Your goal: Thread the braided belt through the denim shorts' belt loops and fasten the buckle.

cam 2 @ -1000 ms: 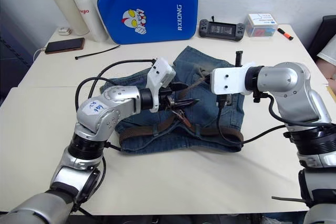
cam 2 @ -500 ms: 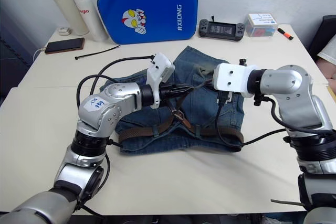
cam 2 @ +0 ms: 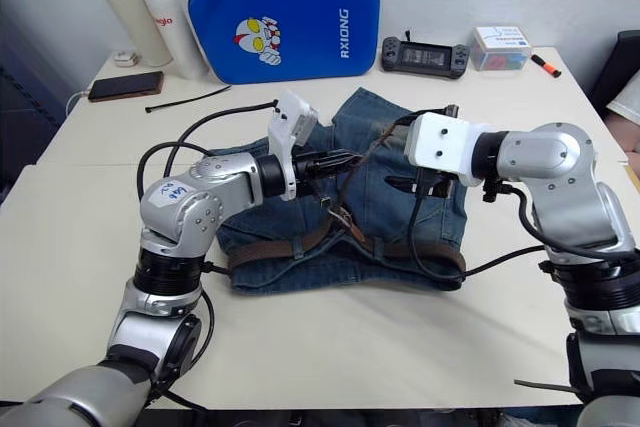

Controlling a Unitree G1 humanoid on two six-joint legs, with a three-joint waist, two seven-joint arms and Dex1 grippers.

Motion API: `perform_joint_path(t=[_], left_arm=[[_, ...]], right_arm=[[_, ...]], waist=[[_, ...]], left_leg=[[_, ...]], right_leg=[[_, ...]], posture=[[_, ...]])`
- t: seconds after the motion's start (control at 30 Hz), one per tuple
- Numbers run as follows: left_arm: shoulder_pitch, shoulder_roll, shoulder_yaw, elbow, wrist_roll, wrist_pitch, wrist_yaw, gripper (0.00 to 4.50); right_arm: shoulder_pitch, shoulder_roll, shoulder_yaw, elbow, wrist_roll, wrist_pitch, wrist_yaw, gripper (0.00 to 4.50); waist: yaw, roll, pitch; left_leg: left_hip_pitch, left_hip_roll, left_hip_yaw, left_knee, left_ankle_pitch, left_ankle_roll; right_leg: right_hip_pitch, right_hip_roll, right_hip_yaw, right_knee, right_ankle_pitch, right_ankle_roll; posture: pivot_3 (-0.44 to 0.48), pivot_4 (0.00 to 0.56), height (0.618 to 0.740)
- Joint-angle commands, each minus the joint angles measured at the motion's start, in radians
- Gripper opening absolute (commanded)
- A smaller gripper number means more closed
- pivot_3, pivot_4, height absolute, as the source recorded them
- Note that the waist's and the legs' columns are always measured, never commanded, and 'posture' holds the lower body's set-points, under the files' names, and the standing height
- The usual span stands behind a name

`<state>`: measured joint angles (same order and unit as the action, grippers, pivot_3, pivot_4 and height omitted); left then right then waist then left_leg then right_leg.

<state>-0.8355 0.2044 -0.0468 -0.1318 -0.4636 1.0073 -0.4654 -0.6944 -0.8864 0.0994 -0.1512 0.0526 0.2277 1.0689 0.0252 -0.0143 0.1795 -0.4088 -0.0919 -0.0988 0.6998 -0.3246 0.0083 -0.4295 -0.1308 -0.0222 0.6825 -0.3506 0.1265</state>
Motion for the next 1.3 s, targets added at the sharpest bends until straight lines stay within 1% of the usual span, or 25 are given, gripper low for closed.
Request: perform_joint_path(t=[0.03,0.17,0.27,0.33,0.43,0.53,0.6,0.7,0.77,0.8,0.87,0.9,0.93,0.97,1.1,1.13,1.17,1.2,1.23,1.27,1.3], left_arm=[[0.018,0.007,0.080,-0.060,-0.055,0.041,0.018,0.00],[0.055,-0.004,0.176,-0.092,-0.117,0.113,0.058,0.00],[0.080,-0.001,0.207,-0.113,-0.144,0.146,0.075,0.00],[0.095,0.018,0.195,-0.132,-0.147,0.161,0.074,0.00],[0.093,0.040,0.136,-0.156,-0.139,0.155,0.055,0.00],[0.082,0.102,0.005,-0.172,-0.082,0.105,0.009,0.00],[0.074,0.132,-0.057,-0.174,-0.054,0.070,-0.012,0.00],[0.054,0.164,-0.123,-0.167,-0.014,0.023,-0.040,0.00],[0.044,0.167,-0.139,-0.156,-0.001,0.001,-0.051,0.00],[0.037,0.168,-0.147,-0.146,0.007,-0.012,-0.056,0.00],[0.025,0.181,-0.182,-0.134,0.037,-0.045,-0.076,0.00],[0.023,0.188,-0.202,-0.132,0.053,-0.061,-0.087,0.00],[0.021,0.191,-0.216,-0.128,0.065,-0.077,-0.095,0.00],[0.019,0.189,-0.225,-0.125,0.073,-0.090,-0.102,0.00],[0.005,0.186,-0.263,-0.095,0.112,-0.137,-0.128,0.00],[0.000,0.177,-0.269,-0.085,0.114,-0.137,-0.132,0.00],[-0.003,0.170,-0.271,-0.078,0.117,-0.137,-0.136,0.71],[-0.009,0.164,-0.279,-0.069,0.127,-0.142,-0.133,1.01],[-0.020,0.154,-0.294,-0.051,0.150,-0.149,-0.124,1.42],[-0.028,0.148,-0.305,-0.037,0.169,-0.155,-0.118,1.98],[-0.033,0.143,-0.317,-0.029,0.182,-0.163,-0.122,2.30]], right_arm=[[0.039,-0.029,-0.067,-0.055,0.064,0.059,0.023,4.39],[0.088,-0.016,-0.103,-0.124,0.174,0.252,0.021,4.39],[0.113,-0.024,-0.100,-0.140,0.178,0.286,0.008,4.39],[0.111,-0.021,-0.100,-0.137,0.177,0.286,-0.001,4.39],[0.111,-0.023,-0.064,-0.130,0.153,0.250,0.008,4.39],[0.132,-0.013,0.017,-0.086,0.061,0.149,-0.006,4.39],[0.139,-0.004,0.059,-0.044,0.009,0.094,-0.021,4.39],[0.148,0.019,0.102,0.014,-0.041,0.038,-0.045,4.39],[0.144,0.046,0.118,0.054,-0.070,0.022,-0.073,4.39],[0.137,0.064,0.125,0.080,-0.085,0.011,-0.090,4.16],[0.129,0.099,0.124,0.124,-0.100,-0.005,-0.125,3.54],[0.131,0.110,0.123,0.141,-0.106,-0.018,-0.133,3.01],[0.133,0.121,0.116,0.153,-0.105,-0.024,-0.140,2.57],[0.135,0.129,0.106,0.158,-0.099,-0.018,-0.144,2.00],[0.122,0.120,0.096,0.163,-0.114,-0.015,-0.154,0.03],[0.109,0.117,0.090,0.147,-0.113,-0.006,-0.152,0.03],[0.101,0.114,0.086,0.134,-0.113,0.001,-0.150,0.00],[0.091,0.111,0.083,0.119,-0.111,0.015,-0.146,0.00],[0.076,0.108,0.081,0.100,-0.108,0.038,-0.140,0.00],[0.067,0.107,0.080,0.086,-0.106,0.055,-0.137,0.00],[0.060,0.105,0.081,0.072,-0.105,0.070,-0.134,0.00]], waist=[[0.000,0.000,0.000],[-0.002,0.000,0.000],[-0.001,0.000,0.000],[-0.001,0.000,0.000],[0.001,0.000,0.000],[0.001,0.000,0.000],[0.001,0.000,0.000],[-0.001,0.000,0.000],[-0.002,0.000,0.000],[-0.003,0.000,0.000],[-0.004,0.000,0.000],[-0.004,0.000,0.000],[-0.003,0.000,0.000],[-0.003,0.000,0.000],[-0.002,0.000,0.000],[-0.002,0.000,0.000],[-0.001,0.000,0.000],[-0.001,0.000,0.000],[-0.001,0.000,0.000],[-0.001,0.000,0.000],[-0.001,0.000,0.000]], left_leg=[[0.000,0.000,0.000,0.000,0.000,0.000],[0.000,0.001,0.000,0.000,0.000,0.000],[0.000,0.001,0.000,0.000,0.000,0.000],[0.000,0.000,0.000,0.000,0.000,0.000],[0.000,0.000,0.000,0.000,0.000,0.000],[0.000,0.000,0.000,0.000,0.000,0.000],[0.000,0.000,0.000,0.000,0.000,0.000],[0.001,0.000,0.000,0.000,0.000,0.000],[0.000,0.000,0.000,0.000,0.000,0.000],[0.001,0.000,0.000,0.000,0.000,0.000],[0.001,0.000,0.000,0.000,0.000,0.000],[0.001,0.000,0.000,0.000,0.000,0.000],[0.001,0.000,0.000,0.000,0.000,0.000],[0.001,0.000,0.000,0.000,0.000,0.000],[0.001,0.000,0.000,0.000,0.000,0.000],[0.001,0.000,0.000,0.000,0.000,0.000],[0.000,0.000,0.000,0.000,0.000,0.000],[0.000,0.000,0.000,0.000,0.000,0.000],[0.000,-0.001,0.000,0.000,0.000,0.000],[0.000,-0.001,0.000,0.000,0.000,0.000],[0.000,0.000,0.000,0.000,0.000,0.000]], right_leg=[[0.000,0.000,0.000,0.000,0.000,0.000],[0.000,0.000,0.000,0.000,0.000,0.000],[0.000,0.000,0.000,0.000,0.000,0.000],[0.000,0.000,0.000,0.000,0.000,0.000],[0.000,0.000,0.001,0.000,0.000,0.000],[0.001,0.000,0.001,0.000,0.000,0.000],[0.001,0.000,0.001,0.000,0.000,0.000],[0.000,0.000,0.001,0.000,0.000,0.000],[0.000,0.000,0.001,0.000,0.000,0.000],[0.000,0.000,0.001,0.000,0.000,0.000],[0.000,0.000,0.000,0.000,0.000,0.000],[0.000,0.000,0.000,0.000,0.000,0.000],[0.000,0.000,0.000,0.000,0.000,0.000],[0.000,0.000,0.000,0.000,0.000,0.000],[0.000,0.000,0.000,0.000,0.000,0.000],[0.000,0.000,0.000,0.000,0.000,0.000],[0.000,0.000,0.000,0.000,0.000,0.000],[0.000,0.000,0.000,0.000,0.000,0.000],[0.000,0.000,0.000,0.000,0.000,0.000],[0.000,0.000,0.000,0.000,0.000,0.000],[0.000,0.000,0.000,0.000,0.000,0.000]], posture=[[0.000,0.150,0.677],[0.000,0.150,0.677],[0.000,0.150,0.677],[0.000,0.150,0.677],[0.000,0.150,0.677],[0.000,0.150,0.677],[0.000,0.150,0.677],[0.000,0.150,0.677],[0.000,0.150,0.677],[0.000,0.150,0.677],[0.000,0.150,0.677],[0.000,0.150,0.677],[0.000,0.150,0.677],[0.000,0.150,0.677],[0.000,0.150,0.677],[0.000,0.150,0.677],[0.000,0.150,0.677],[0.000,0.150,0.677],[0.000,0.150,0.677],[0.000,0.150,0.677],[0.000,0.150,0.677]])
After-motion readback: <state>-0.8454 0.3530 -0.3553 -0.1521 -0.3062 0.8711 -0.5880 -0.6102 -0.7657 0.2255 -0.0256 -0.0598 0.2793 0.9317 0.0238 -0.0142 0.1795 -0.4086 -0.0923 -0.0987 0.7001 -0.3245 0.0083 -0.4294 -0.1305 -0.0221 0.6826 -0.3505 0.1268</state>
